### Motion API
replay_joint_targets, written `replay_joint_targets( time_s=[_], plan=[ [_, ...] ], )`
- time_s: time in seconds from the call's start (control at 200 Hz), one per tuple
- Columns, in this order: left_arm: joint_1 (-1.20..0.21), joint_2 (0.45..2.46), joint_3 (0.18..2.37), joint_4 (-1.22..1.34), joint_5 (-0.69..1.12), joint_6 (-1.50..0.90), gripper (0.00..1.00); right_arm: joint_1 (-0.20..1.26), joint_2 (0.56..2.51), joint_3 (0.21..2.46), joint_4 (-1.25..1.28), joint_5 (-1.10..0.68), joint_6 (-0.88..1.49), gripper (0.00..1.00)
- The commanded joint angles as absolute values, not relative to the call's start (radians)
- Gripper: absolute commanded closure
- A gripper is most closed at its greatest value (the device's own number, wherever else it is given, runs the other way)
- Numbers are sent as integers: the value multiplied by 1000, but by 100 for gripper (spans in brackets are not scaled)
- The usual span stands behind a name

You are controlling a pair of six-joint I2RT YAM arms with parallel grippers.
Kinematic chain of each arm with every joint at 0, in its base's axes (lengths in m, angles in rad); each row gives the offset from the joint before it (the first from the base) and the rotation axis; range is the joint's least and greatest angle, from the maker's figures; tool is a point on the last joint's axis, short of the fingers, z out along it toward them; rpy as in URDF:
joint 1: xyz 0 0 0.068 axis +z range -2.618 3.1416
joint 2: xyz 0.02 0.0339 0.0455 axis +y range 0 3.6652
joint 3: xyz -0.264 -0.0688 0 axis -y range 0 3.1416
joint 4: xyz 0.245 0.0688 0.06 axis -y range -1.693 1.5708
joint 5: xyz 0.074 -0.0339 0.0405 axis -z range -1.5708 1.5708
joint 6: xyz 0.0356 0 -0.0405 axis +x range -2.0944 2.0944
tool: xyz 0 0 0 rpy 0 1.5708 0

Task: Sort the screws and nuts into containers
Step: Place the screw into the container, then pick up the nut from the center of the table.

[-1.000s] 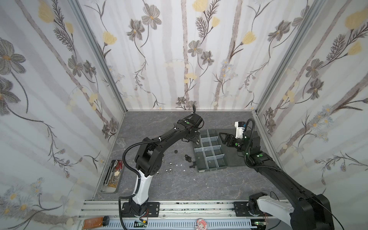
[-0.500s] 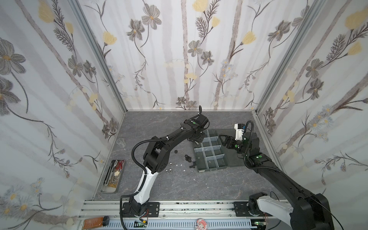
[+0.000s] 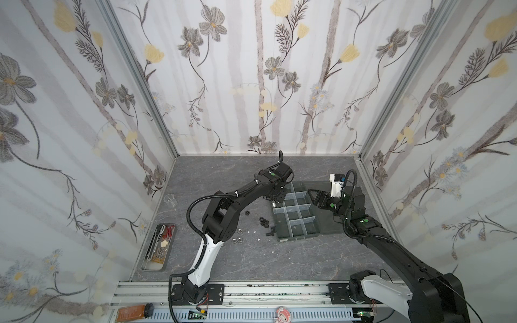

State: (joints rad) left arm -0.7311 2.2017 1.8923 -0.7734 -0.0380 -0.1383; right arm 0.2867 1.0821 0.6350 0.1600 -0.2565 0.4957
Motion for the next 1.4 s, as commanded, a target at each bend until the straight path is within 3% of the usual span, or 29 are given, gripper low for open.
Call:
replay_joint_targets(
  time_s=[0.0, 0.255, 0.49, 0.64, 1.099, 1.399],
  plan=[
    [-731, 2174, 1889, -739, -63, -143, 38, 286, 1066, 642, 182, -257, 484, 23],
    [-730, 2071, 1846, -696, -98, -152, 27, 286, 1033, 693, 113, -255, 467, 23],
    [-723, 1872, 1675, -578, -145, -182, 18, 292, 1023, 747, 14, -268, 428, 23],
    [-703, 1746, 1548, -513, -151, -205, 0, 338, 1051, 834, -52, -256, 399, 23],
    [-423, 1269, 1014, -239, -23, -397, 0, 605, 1327, 1111, -244, -116, 296, 30],
    [-288, 1040, 892, -265, -39, -434, 0, 746, 1587, 1355, -389, -95, 239, 34]
  ],
)
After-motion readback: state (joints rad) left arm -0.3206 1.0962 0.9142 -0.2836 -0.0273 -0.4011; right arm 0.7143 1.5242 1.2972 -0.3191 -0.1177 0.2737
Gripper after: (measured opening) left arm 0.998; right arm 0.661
